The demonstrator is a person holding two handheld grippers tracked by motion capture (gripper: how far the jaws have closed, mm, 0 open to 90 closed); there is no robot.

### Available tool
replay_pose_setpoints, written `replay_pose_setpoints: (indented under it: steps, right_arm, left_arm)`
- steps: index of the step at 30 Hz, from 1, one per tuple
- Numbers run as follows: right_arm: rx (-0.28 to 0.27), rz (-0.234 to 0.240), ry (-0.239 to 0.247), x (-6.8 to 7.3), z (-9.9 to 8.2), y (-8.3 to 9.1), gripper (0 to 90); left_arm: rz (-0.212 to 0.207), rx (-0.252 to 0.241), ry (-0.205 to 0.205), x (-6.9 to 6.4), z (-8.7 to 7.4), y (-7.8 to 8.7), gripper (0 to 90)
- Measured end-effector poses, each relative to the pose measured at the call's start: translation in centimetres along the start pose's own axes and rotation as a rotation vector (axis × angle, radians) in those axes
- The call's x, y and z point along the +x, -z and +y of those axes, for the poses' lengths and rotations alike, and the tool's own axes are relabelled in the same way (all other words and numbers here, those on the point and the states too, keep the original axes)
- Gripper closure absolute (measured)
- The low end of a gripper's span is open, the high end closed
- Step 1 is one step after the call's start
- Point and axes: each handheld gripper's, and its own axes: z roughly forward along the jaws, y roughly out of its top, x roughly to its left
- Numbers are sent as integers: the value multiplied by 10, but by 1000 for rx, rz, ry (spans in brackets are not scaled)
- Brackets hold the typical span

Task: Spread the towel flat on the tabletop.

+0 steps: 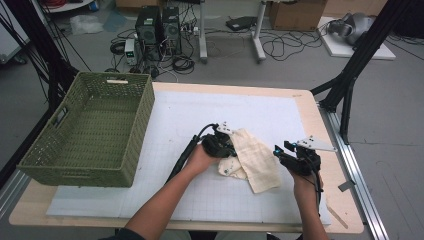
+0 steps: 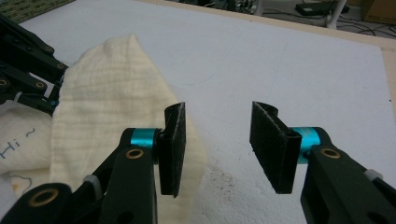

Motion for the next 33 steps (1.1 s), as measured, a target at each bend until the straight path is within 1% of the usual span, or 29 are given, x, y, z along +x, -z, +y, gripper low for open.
replay_pose_setpoints:
  steps: [2,4,5,7,10,12,15,17,19,23,26,29,31,33]
  right_arm:
    - [2,3,0,0,0,0,556]
    - [7,4,1,0,-1,0,556]
    - [10,6,0,1,-1,0,556]
    - [6,9,7,1,-1,-1,556]
    - [10,15,9,3,-1,-2,557]
    - [10,27,12,5,-1,-3,557]
    - [10,60,29,12,1,-6,557]
    - [16,88,53,19,2,-10,556]
    - [17,118,78,27,4,-14,548]
    - [28,192,130,46,6,-24,536]
    - [39,255,168,62,7,-32,525]
    - [52,315,205,80,7,-40,525]
    - [67,352,235,93,6,-46,525]
    - [92,382,274,107,5,-53,524]
  left_arm:
    - [7,-4,6,1,0,6,823]
    - [19,-1,1,3,0,13,826]
    - [31,-11,2,3,-1,19,826]
    - [50,-22,16,6,-6,29,826]
    - [82,-25,40,11,-16,47,827]
    - [104,-23,43,13,-21,59,827]
    - [129,-42,57,15,-29,74,827]
    - [151,-46,55,15,-34,84,827]
    - [164,-51,55,15,-38,90,827]
    - [194,-62,63,15,-50,104,827]
    - [222,-57,79,17,-57,110,826]
    - [246,-67,90,17,-62,116,826]
    - [250,-69,94,18,-64,117,824]
    - [252,-67,96,18,-65,117,824]
